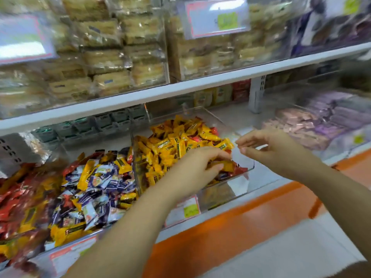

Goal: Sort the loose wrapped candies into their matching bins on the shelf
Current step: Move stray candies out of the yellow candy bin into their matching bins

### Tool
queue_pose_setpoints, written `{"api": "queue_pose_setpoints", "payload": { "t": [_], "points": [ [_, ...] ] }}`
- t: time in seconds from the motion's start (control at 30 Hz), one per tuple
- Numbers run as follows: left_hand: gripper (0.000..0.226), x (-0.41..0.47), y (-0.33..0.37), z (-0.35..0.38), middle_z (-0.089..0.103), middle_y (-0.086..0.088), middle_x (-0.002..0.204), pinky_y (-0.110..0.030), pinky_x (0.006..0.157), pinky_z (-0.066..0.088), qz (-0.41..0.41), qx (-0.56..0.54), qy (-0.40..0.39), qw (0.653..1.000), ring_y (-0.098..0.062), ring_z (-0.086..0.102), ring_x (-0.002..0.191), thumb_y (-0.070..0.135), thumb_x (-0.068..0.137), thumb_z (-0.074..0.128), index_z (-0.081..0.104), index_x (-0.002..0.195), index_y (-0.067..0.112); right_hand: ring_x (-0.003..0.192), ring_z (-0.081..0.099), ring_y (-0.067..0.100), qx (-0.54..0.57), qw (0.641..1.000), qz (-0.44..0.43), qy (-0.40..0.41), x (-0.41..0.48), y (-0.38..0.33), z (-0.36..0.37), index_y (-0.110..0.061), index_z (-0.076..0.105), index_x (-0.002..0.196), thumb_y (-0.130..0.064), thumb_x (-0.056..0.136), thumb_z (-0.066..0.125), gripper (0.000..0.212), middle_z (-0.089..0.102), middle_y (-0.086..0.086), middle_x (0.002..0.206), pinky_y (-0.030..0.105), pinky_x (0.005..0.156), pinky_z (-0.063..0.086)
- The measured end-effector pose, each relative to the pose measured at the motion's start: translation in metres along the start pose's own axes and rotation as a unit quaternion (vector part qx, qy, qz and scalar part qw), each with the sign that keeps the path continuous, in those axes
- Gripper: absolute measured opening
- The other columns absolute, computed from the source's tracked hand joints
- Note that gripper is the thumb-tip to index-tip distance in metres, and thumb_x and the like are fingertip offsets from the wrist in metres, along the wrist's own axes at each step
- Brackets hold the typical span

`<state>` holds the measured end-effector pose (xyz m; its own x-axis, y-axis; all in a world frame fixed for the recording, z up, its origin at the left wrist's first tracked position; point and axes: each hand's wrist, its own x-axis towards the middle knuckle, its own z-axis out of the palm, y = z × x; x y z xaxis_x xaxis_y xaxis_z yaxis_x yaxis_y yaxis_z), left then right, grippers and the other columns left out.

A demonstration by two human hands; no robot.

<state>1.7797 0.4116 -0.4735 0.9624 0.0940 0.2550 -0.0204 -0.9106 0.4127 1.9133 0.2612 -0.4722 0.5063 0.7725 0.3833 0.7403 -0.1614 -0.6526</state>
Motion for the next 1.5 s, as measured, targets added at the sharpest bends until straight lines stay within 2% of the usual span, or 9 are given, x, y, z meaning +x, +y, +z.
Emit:
{"api": "queue_pose_setpoints", "payload": {
  "t": [0.1, 0.2, 0.47, 0.67, 0.77, 0.87, 1.1, 1.3, 1.5],
  "points": [
    [0.032, 0.028, -0.003, 0.014, 0.06, 0.005, 0.126, -0.023, 0.099, 0.036, 0.019, 0.064, -0.092, 0.993, -0.014, 0.05, 0.117, 0.019, 0.093, 0.057, 0.06, 0.125, 0.025, 0.084, 0.058, -0.006, -0.005, 1.0, 0.011, 0.021, 0.001, 0.011, -0.004, -0.044, 0.06, 0.081, -0.019, 0.085, 0.066, 0.026, 0.064, -0.024, 0.083, 0.008, 0.065, 0.044],
    [0.037, 0.038, -0.008, 0.018, 0.056, 0.005, 0.124, -0.039, 0.101, 0.036, 0.035, 0.141, -0.148, 0.978, -0.018, 0.047, 0.117, 0.025, 0.09, 0.061, 0.058, 0.127, 0.029, 0.085, 0.059, -0.005, -0.01, 1.0, 0.023, 0.012, 0.002, 0.021, -0.004, -0.035, 0.065, 0.088, -0.023, 0.085, 0.066, 0.013, 0.065, -0.019, 0.092, 0.008, 0.066, 0.044],
    [0.013, 0.011, -0.044, -0.015, 0.036, 0.023, 0.089, -0.026, 0.096, 0.03, 0.022, 0.243, -0.15, 0.958, -0.003, 0.042, 0.092, 0.037, 0.089, 0.061, 0.067, 0.1, 0.038, 0.087, 0.058, -0.005, -0.004, 1.0, 0.014, -0.012, 0.005, 0.028, -0.008, -0.037, 0.063, 0.088, -0.023, 0.086, 0.065, 0.014, 0.062, -0.025, 0.087, 0.007, 0.068, 0.044],
    [0.024, 0.0, -0.051, -0.035, 0.039, 0.019, 0.099, -0.041, 0.114, 0.019, -0.071, 0.318, -0.198, 0.925, -0.003, 0.045, 0.107, 0.05, 0.092, 0.048, 0.066, 0.102, 0.037, 0.085, 0.058, -0.003, 0.016, 1.0, 0.023, -0.008, 0.008, 0.03, -0.005, -0.037, 0.064, 0.087, -0.02, 0.086, 0.065, 0.017, 0.065, -0.019, 0.089, 0.008, 0.068, 0.044],
    [0.019, 0.007, -0.035, -0.037, 0.048, 0.018, 0.106, -0.037, 0.107, 0.032, -0.054, 0.291, -0.159, 0.942, -0.006, 0.048, 0.11, 0.047, 0.091, 0.053, 0.064, 0.103, 0.038, 0.084, 0.058, -0.004, 0.023, 0.999, 0.029, -0.007, 0.009, 0.029, -0.005, -0.036, 0.064, 0.087, -0.018, 0.086, 0.065, 0.018, 0.065, -0.016, 0.09, 0.006, 0.067, 0.045],
    [0.028, 0.022, -0.013, -0.02, 0.054, 0.012, 0.117, -0.031, 0.098, 0.041, -0.01, 0.167, -0.108, 0.98, -0.007, 0.051, 0.11, 0.034, 0.089, 0.061, 0.06, 0.117, 0.034, 0.082, 0.058, -0.006, 0.024, 0.999, 0.03, -0.009, 0.01, 0.026, -0.004, -0.039, 0.063, 0.086, -0.017, 0.087, 0.065, 0.021, 0.066, -0.014, 0.089, 0.005, 0.067, 0.045],
    [0.066, 0.051, -0.015, 0.013, 0.034, 0.007, 0.141, -0.031, 0.102, 0.039, -0.005, 0.14, -0.2, 0.97, -0.013, 0.042, 0.122, 0.025, 0.084, 0.07, 0.038, 0.141, 0.031, 0.083, 0.057, -0.008, 0.034, 0.999, 0.036, -0.008, 0.009, 0.028, -0.003, -0.035, 0.066, 0.089, -0.022, 0.085, 0.065, 0.013, 0.067, -0.013, 0.09, 0.004, 0.067, 0.044],
    [0.049, 0.069, -0.019, 0.013, 0.043, 0.008, 0.117, -0.033, 0.091, 0.043, 0.023, 0.185, -0.202, 0.961, -0.015, 0.048, 0.11, 0.023, 0.085, 0.065, 0.051, 0.132, 0.031, 0.08, 0.058, -0.005, 0.047, 0.998, 0.038, -0.011, 0.01, 0.031, -0.004, -0.028, 0.069, 0.093, -0.019, 0.085, 0.066, 0.012, 0.067, -0.012, 0.09, 0.005, 0.066, 0.044],
    [0.051, 0.076, -0.015, 0.018, 0.047, 0.006, 0.138, -0.036, 0.092, 0.045, 0.058, 0.228, -0.233, 0.943, -0.016, 0.048, 0.119, 0.016, 0.086, 0.059, 0.051, 0.134, 0.029, 0.08, 0.06, 0.001, 0.051, 0.998, 0.039, -0.012, 0.01, 0.033, -0.005, -0.029, 0.069, 0.092, -0.019, 0.084, 0.067, 0.013, 0.067, -0.01, 0.09, 0.008, 0.066, 0.046]
  ]
}}
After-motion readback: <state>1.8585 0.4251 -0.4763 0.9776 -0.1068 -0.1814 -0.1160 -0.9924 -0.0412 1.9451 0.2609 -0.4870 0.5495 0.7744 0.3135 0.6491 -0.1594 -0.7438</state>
